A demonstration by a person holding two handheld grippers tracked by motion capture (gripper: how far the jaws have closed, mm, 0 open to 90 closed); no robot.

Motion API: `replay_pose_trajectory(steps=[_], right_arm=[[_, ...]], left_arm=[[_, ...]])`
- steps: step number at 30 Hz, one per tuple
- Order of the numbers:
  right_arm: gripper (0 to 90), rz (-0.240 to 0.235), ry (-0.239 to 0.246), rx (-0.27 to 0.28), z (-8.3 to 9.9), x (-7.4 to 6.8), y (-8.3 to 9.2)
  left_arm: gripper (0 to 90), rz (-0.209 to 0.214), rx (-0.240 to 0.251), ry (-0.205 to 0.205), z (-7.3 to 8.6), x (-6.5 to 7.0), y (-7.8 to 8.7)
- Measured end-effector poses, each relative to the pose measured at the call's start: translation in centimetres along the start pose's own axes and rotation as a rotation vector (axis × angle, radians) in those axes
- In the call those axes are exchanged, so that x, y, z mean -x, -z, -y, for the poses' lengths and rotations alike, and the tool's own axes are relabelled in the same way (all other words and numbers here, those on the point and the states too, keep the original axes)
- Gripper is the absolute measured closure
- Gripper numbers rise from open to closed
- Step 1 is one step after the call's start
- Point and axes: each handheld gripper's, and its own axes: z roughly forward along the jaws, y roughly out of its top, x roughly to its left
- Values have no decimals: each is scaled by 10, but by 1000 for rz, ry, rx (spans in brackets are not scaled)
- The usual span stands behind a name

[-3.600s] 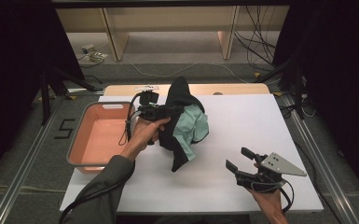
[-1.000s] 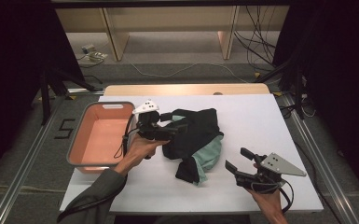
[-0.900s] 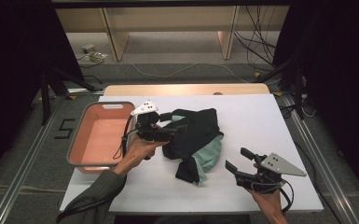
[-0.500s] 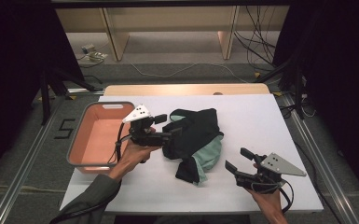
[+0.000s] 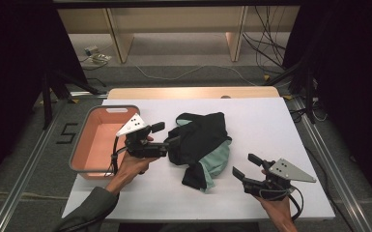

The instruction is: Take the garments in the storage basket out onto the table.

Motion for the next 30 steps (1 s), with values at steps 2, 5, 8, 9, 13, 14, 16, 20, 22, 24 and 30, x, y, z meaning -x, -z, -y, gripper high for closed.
replay_pose_trajectory(steps=[2,5,8,9,13,14,16,20,22,24,30], right_arm=[[261,-2,0,-2,0,0,0],[261,-2,0,-3,0,0,0],[261,-2,-1,-3,0,0,0],[261,-2,-1,-3,0,0,0],[260,-3,-2,-8,1,0,-1],[260,-3,-3,-8,1,0,-1],[260,-3,-2,-9,1,0,-1],[260,-5,-1,-10,1,-1,-1],[260,-5,-2,-10,1,-1,-1],[260,-5,-4,-10,1,-1,-1],[260,-6,-3,-11,1,-1,-1]], left_arm=[[146,-4,2,-11,2,0,2],[144,-8,4,-10,5,0,5],[143,-21,7,-13,9,0,9],[143,-25,8,-17,10,0,11],[142,-30,20,-21,14,-1,16],[141,-30,23,-23,14,-1,18],[139,-28,32,-24,15,0,20],[128,-16,33,-26,17,2,22],[120,-8,31,-28,18,4,23],[120,-3,29,-32,19,5,24],[118,-15,36,-49,22,7,29]])
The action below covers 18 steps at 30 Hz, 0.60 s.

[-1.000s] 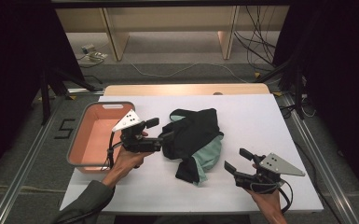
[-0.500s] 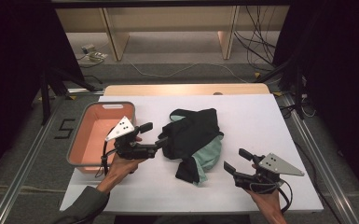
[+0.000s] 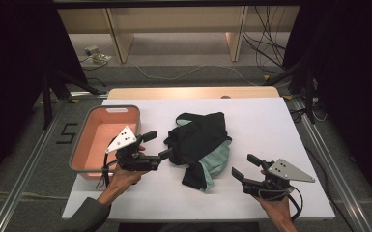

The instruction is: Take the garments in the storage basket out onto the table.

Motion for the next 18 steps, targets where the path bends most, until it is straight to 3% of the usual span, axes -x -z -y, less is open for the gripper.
replay_pose_trajectory(steps=[6,13,18], right_arm=[[260,-1,-1,-1,0,0,0],[258,-3,3,-1,0,0,-1],[257,-4,0,-3,1,0,-1]], left_arm=[[116,-5,-13,-13,5,3,5],[114,12,-13,32,11,2,12],[114,7,-15,14,13,4,18]])
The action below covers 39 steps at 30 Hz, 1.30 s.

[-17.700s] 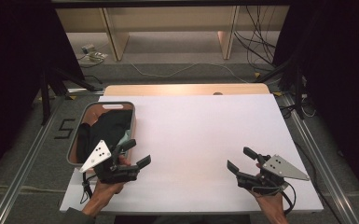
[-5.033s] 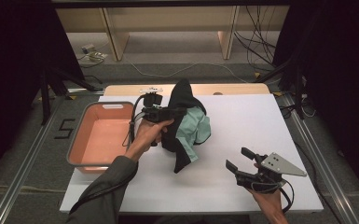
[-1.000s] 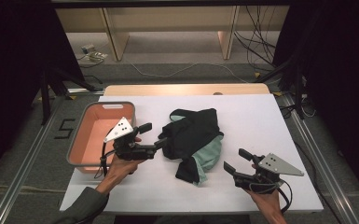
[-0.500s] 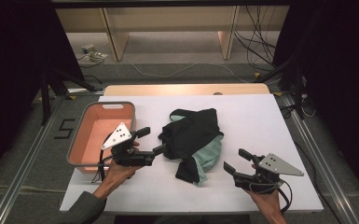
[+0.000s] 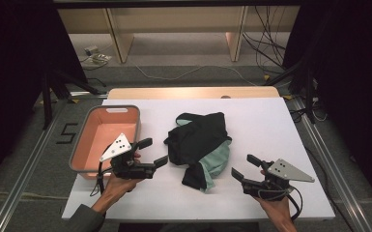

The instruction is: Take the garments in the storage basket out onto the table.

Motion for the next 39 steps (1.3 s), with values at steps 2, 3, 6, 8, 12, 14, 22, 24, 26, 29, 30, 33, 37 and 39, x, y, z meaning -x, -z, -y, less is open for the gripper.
replay_pose_trajectory(steps=[2,3,6,8,12,14,22,24,26,29,30,33,37,39], right_arm=[[257,1,5,1,0,0,0],[256,1,6,2,0,0,0],[255,1,8,1,0,0,-1],[254,0,8,1,0,0,-1],[252,3,8,1,0,-1,0],[246,3,6,2,0,-1,0],[229,8,6,6,0,0,0],[226,8,3,9,0,0,1],[217,11,0,10,0,0,1],[214,12,1,10,0,0,1],[214,12,1,11,0,0,1],[214,11,1,10,-1,0,1],[214,12,1,11,-1,0,1],[214,12,1,11,-1,0,1]], left_arm=[[113,-3,5,-4,2,0,2],[113,-4,5,-6,2,1,3],[112,-6,10,-5,6,2,6],[111,-15,10,-11,9,3,7],[95,-30,-1,-28,13,5,9],[84,-39,14,-26,13,5,12],[66,-49,39,16,12,-3,16],[67,-43,43,6,11,-2,16],[66,-35,44,5,11,-1,16],[59,-31,39,-3,12,0,15],[59,-32,39,-3,12,0,15],[59,-33,42,-1,11,-1,16],[59,-34,41,4,12,-1,15],[59,-33,39,1,12,-1,15]])
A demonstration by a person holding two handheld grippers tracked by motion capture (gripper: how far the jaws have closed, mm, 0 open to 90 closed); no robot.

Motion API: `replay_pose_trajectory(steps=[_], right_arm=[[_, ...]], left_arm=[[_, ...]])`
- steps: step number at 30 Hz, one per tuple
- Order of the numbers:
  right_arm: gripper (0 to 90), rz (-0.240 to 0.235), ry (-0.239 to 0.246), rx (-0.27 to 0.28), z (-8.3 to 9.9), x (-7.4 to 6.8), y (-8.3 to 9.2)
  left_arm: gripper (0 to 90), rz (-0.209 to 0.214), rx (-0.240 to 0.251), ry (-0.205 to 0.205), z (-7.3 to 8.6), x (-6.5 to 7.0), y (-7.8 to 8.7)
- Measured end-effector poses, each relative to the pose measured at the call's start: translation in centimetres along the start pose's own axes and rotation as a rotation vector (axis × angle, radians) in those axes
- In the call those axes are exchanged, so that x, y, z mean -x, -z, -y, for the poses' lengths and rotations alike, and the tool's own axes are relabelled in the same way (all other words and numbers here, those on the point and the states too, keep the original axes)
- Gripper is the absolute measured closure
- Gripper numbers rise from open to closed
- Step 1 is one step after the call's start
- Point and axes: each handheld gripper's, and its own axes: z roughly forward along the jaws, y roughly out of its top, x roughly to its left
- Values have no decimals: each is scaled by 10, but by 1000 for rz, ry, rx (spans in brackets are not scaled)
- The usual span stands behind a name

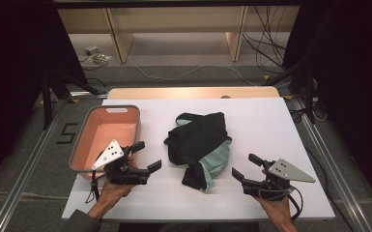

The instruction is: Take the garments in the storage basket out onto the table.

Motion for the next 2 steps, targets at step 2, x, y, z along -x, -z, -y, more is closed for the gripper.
replay_pose_trajectory(steps=[2], right_arm=[[214,1,1,1,0,0,0]], left_arm=[[59,1,-1,0,0,0,0]])
